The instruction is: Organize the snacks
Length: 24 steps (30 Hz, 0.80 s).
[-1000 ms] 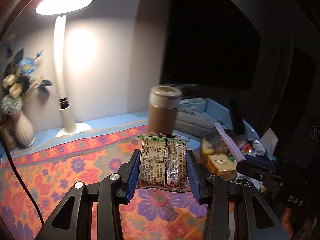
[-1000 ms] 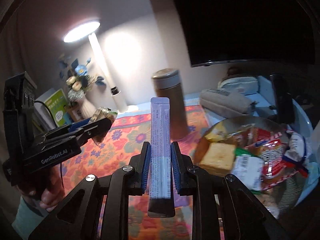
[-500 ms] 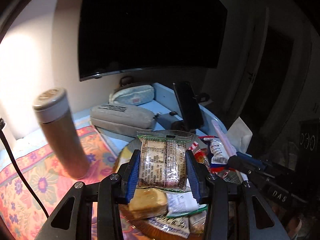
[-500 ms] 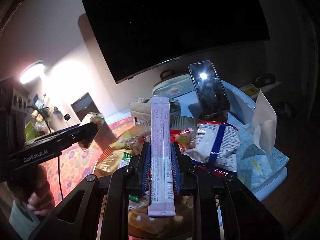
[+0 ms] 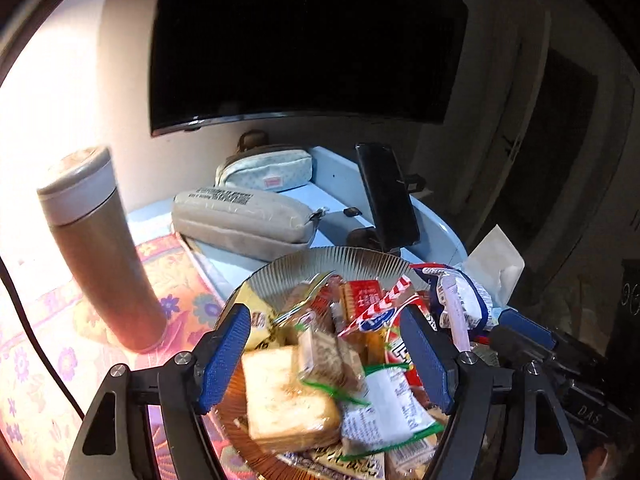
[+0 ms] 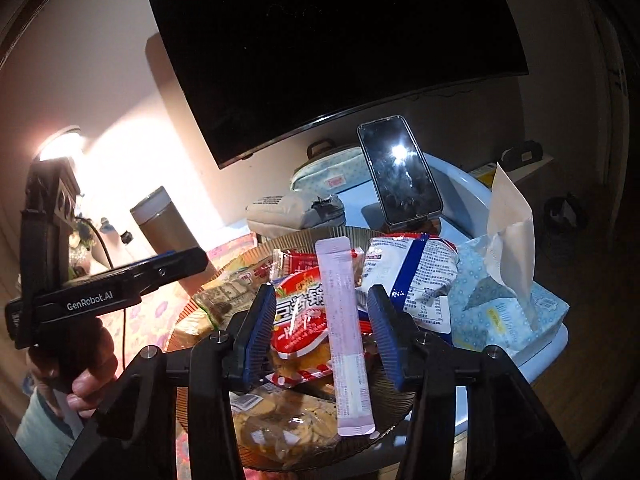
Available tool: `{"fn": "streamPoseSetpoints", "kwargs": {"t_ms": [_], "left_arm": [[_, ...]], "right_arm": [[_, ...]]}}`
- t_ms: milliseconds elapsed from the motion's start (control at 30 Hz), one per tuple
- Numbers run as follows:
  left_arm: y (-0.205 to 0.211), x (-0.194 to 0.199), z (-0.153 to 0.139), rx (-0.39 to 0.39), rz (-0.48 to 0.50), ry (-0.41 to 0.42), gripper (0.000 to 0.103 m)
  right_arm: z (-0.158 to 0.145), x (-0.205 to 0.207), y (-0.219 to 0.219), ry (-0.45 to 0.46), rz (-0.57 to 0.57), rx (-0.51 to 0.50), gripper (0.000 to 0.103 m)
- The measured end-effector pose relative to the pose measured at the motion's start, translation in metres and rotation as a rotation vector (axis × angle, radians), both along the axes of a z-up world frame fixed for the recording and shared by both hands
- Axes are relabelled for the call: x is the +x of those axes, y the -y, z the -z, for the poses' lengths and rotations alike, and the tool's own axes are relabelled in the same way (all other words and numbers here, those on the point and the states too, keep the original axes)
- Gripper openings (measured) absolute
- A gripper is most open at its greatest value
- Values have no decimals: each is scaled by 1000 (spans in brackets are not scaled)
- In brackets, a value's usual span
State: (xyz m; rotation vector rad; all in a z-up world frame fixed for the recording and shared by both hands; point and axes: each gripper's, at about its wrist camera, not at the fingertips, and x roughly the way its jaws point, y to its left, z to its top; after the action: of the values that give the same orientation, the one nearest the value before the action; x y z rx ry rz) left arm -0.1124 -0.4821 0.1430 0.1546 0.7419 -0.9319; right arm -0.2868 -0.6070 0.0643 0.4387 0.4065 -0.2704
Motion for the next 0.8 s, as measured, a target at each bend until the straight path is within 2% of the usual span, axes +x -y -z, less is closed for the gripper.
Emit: {"fn": "streamPoseSetpoints", "kwargs": {"t_ms": [267, 467, 633, 733, 800], "left_arm": [[-44, 0, -12, -25, -45, 21, 75], [-97, -1, -25, -45, -114, 62, 75], [-167, 7, -41, -87, -239, 85, 75], [-219, 16, -46, -134, -312, 41, 75], [-253, 19, -48, -140, -382, 41, 75]], "right_arm": [[-11, 10, -19, 6, -55, 0, 47], [-23, 21, -49, 14, -126, -21, 47], [-34, 38, -88, 14, -206, -55, 47], [-39, 52, -115, 12, -267, -73, 48], [-41, 64, -134, 4, -313, -77, 48]]}}
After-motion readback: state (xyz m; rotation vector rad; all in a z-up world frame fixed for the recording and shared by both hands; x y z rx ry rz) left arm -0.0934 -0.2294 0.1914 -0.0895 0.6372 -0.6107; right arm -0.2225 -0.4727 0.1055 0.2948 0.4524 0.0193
